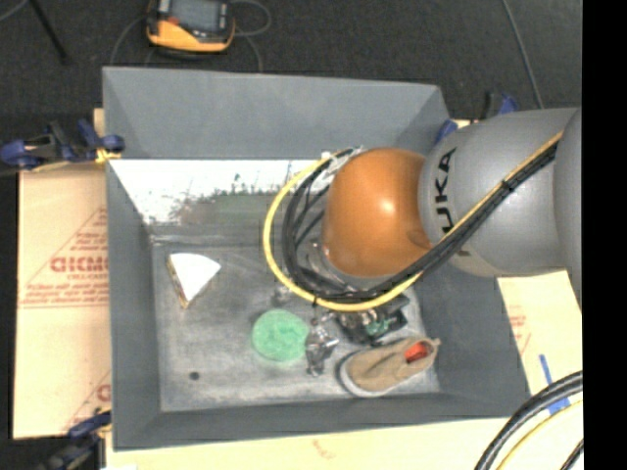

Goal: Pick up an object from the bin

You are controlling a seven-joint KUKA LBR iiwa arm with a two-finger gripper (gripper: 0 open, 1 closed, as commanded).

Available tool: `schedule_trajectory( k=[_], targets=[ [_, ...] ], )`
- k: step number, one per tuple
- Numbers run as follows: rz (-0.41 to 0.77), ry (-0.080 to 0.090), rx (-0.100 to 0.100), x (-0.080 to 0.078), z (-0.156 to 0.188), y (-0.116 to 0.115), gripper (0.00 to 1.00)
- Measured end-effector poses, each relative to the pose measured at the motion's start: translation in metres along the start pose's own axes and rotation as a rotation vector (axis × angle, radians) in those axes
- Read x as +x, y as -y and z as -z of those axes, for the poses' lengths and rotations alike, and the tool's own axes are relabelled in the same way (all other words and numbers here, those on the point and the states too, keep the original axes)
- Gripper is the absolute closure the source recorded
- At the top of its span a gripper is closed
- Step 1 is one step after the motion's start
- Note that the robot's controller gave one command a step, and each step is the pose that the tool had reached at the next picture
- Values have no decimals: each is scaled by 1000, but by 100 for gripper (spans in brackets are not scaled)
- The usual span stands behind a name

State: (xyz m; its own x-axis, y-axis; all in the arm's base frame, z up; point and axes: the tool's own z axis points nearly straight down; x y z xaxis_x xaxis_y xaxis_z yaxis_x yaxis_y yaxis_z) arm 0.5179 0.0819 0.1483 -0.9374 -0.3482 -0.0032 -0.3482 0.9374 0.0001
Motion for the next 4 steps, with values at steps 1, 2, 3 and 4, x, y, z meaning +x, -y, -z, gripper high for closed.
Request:
schedule_trajectory(
  k=[1,2,3,4],
  targets=[
    [137,7,1,-24,-75,29,100],
    [136,7,1,-24,-75,29,100],
    [163,0,0,-32,6,40,100],
    [162,0,0,-32,6,39,100]
  ],
)
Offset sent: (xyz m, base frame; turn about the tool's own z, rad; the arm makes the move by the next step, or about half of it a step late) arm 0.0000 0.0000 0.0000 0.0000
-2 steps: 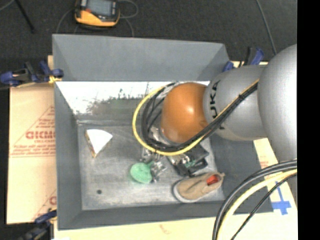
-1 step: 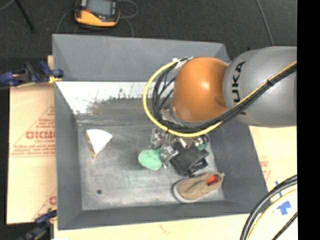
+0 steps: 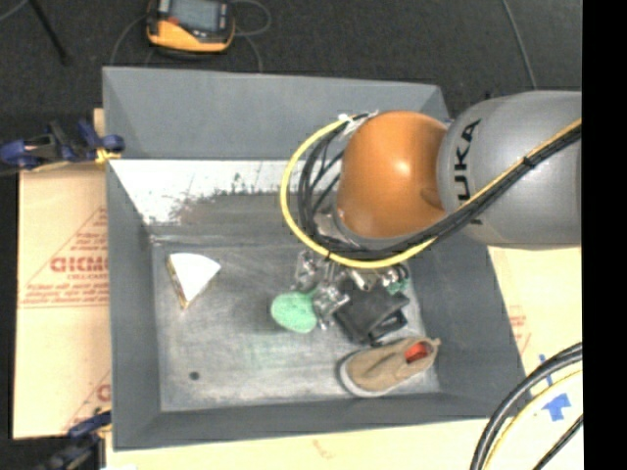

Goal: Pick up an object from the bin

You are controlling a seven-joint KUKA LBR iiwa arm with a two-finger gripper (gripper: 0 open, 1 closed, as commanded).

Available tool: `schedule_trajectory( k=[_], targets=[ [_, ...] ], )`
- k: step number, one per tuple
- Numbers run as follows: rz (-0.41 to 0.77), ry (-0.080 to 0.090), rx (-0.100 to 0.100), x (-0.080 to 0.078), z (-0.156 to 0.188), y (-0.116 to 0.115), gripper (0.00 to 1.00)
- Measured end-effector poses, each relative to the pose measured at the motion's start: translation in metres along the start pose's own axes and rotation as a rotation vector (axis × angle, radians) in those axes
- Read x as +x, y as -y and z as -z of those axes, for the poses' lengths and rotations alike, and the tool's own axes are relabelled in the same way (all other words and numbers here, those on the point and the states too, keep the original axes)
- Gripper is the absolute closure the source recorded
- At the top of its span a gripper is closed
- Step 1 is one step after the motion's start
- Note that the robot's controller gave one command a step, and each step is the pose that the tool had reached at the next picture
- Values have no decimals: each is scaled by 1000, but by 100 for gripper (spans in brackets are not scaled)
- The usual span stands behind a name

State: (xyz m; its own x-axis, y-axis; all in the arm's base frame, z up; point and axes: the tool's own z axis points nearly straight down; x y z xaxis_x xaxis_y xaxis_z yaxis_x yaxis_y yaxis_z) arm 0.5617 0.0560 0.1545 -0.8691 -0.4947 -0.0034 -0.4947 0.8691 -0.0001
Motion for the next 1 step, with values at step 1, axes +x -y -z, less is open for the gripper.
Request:
schedule_trajectory(
  k=[1],
  targets=[
    [-3,0,0,4,14,-3,100]
  ],
)
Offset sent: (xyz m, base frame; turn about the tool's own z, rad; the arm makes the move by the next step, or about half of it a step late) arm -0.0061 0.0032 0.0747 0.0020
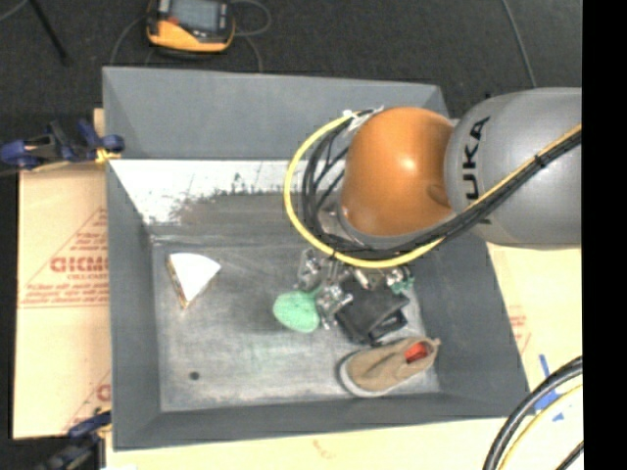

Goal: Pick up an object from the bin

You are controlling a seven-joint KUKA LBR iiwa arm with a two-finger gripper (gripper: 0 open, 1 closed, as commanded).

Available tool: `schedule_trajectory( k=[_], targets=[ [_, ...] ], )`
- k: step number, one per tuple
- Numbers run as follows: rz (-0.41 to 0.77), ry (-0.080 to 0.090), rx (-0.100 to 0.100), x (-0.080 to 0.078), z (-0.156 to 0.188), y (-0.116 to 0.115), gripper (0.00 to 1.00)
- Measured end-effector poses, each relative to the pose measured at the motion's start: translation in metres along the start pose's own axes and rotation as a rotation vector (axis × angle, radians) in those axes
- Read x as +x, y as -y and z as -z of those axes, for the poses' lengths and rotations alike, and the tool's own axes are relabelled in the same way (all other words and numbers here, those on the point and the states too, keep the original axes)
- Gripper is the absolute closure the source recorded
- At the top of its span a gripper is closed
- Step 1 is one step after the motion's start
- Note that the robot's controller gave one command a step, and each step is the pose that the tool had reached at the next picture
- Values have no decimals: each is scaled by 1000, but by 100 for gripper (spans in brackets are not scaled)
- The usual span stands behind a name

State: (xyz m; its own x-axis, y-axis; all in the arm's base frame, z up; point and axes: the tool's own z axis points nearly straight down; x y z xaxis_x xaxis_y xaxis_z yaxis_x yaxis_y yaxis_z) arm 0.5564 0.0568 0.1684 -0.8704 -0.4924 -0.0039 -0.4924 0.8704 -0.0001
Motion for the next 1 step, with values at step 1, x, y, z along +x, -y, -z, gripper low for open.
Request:
schedule_trajectory(
  k=[1],
  targets=[
    [-5,0,1,-2,61,-2,100]
  ],
)
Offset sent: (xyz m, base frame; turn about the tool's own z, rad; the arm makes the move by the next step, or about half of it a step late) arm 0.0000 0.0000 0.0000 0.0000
